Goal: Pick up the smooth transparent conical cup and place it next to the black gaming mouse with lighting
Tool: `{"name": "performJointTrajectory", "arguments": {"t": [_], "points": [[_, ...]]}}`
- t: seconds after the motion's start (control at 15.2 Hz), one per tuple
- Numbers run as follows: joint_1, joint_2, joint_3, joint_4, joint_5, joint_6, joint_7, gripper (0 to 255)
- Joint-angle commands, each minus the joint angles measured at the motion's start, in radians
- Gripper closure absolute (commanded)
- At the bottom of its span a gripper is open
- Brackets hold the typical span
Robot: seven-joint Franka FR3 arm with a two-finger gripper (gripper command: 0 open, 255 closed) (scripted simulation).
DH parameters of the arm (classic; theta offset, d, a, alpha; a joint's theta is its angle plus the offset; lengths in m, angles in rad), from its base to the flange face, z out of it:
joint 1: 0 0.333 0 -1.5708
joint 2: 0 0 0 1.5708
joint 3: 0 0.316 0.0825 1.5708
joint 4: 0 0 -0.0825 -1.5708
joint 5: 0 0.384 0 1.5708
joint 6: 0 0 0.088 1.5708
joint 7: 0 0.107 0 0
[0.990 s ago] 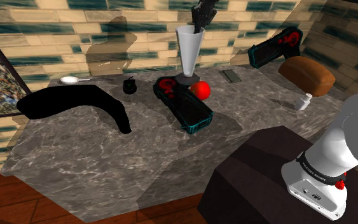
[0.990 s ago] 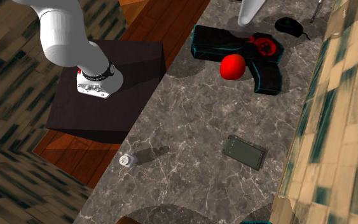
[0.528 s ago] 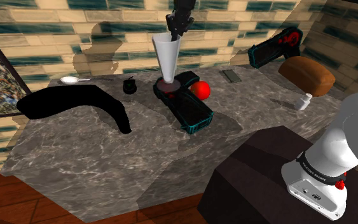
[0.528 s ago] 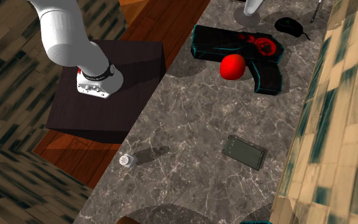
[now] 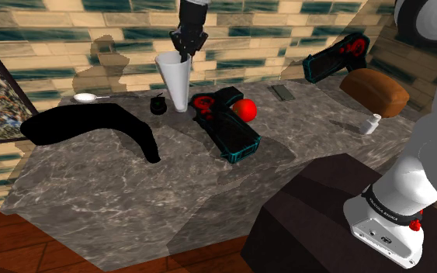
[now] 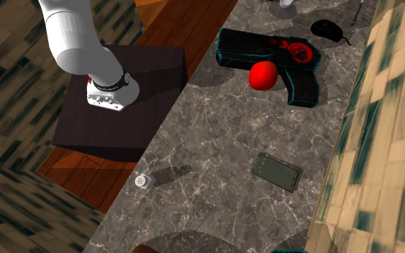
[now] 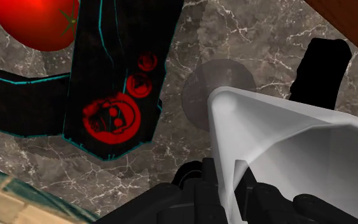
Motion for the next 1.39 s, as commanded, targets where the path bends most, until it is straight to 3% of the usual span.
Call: {"name": "performJointTrajectory", "arguments": {"t": [0.0, 1.06, 1.32], "points": [[0.003, 0.02, 0.002, 0.008, 0.001, 0.015, 0.005, 255], [0.009, 0.037, 0.007, -0.186, 0.015, 0.225, -0.024, 255], [0.009, 0.037, 0.007, -0.186, 0.015, 0.225, -0.024, 255]]}}
